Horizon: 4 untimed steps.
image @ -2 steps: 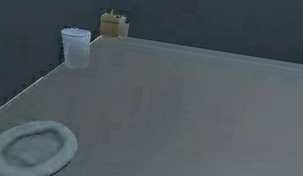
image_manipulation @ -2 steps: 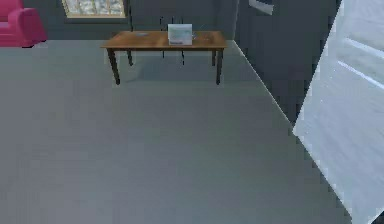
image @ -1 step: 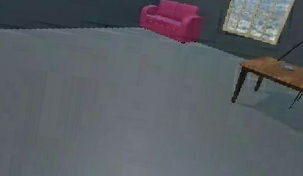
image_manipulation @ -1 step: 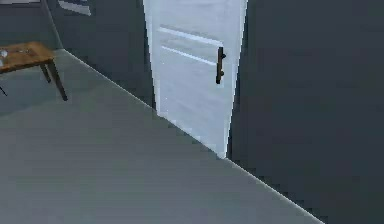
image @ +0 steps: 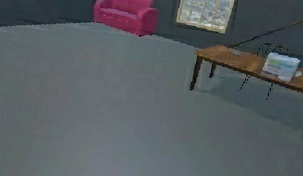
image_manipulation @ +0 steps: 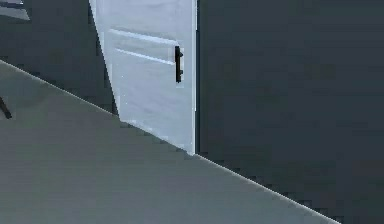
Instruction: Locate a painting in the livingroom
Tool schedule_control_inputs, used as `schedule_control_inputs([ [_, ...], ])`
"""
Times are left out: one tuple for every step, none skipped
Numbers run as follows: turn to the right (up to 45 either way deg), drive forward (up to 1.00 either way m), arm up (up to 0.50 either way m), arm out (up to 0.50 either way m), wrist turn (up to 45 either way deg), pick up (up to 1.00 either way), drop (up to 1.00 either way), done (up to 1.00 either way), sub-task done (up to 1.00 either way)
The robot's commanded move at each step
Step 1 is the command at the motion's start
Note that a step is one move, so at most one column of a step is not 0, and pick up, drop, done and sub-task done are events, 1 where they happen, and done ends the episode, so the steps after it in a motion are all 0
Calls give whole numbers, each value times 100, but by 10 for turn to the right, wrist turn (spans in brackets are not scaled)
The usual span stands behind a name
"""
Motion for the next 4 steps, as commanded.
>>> schedule_control_inputs([
  [0, 100, 0, 0, 0, 0, 0, 0, 0],
  [0, 100, 0, 0, 0, 0, 0, 0, 0],
  [0, 100, 0, 0, 0, 0, 0, 0, 0],
  [0, 20, 0, 0, 0, 0, 0, 0, 0],
])
